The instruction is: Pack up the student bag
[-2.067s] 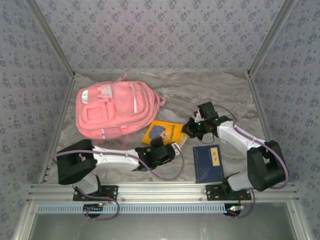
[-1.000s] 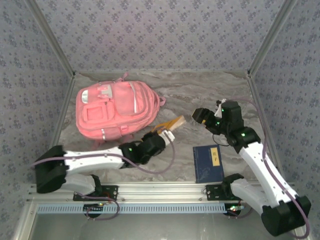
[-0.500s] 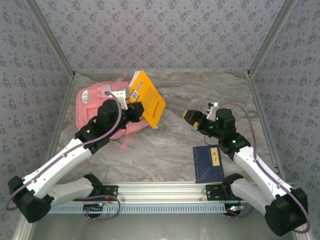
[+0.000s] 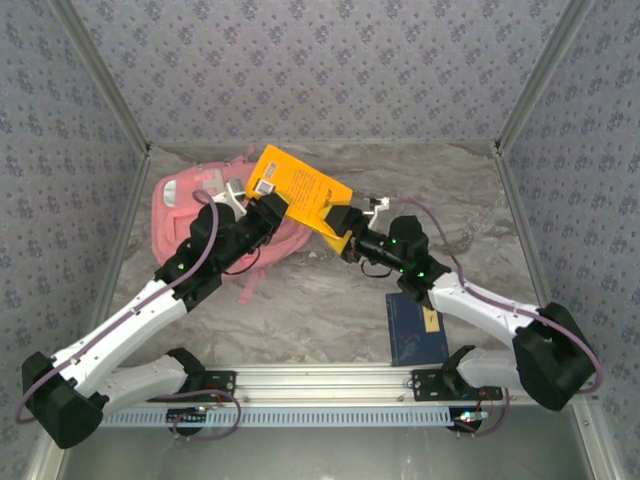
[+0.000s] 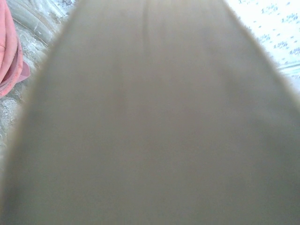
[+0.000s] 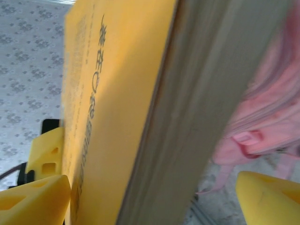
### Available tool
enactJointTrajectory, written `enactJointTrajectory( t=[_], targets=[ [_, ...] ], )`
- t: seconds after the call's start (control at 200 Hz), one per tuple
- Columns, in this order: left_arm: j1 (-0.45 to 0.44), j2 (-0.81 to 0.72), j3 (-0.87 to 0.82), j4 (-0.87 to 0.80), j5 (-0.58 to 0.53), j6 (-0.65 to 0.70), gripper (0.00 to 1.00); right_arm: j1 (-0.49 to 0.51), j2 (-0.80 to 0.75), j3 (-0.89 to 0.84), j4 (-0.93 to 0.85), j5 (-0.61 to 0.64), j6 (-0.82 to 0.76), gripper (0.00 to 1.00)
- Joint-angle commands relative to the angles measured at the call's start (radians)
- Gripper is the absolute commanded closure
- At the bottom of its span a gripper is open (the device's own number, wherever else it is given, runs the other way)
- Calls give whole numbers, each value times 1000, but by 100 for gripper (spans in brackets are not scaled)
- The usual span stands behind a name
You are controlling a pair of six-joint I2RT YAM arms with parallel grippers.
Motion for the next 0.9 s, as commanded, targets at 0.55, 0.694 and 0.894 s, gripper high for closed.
enactJointTrajectory(
  t=[0.55,0.694,0.894],
  targets=[
    [26,-243,-68,-27,166,-206,100,130,-144,175,-142,279,-174,44],
    [14,-296,-120,-49,177,-225,100,177,-121,188,-144,307,-216,54],
    [7,-338,-145,-62,205,-242,100,221,-109,219,-185,366,-279,56]
  ],
)
